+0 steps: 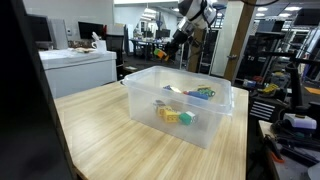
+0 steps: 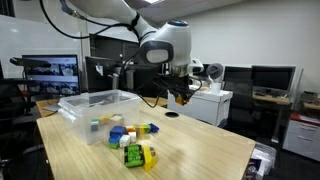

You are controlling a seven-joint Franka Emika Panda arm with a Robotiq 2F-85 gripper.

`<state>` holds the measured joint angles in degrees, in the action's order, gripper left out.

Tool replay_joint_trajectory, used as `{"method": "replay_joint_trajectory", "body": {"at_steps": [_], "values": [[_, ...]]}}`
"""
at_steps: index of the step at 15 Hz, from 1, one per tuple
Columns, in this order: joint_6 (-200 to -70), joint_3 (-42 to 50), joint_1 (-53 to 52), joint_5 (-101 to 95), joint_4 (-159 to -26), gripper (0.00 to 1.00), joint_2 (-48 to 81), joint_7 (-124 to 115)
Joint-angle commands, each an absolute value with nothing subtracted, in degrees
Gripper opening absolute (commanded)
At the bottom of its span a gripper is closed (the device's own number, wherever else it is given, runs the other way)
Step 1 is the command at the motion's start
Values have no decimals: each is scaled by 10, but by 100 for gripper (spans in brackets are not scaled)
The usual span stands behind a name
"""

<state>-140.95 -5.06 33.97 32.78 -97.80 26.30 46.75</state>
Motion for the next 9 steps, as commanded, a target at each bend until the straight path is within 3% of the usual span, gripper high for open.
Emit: {"method": "replay_joint_trajectory", "body": {"at_steps": [1, 9], "values": [[-1383, -75, 333, 453, -1091, 11, 137, 525], [-1275, 27, 163, 466, -1316, 11, -60, 524]]}}
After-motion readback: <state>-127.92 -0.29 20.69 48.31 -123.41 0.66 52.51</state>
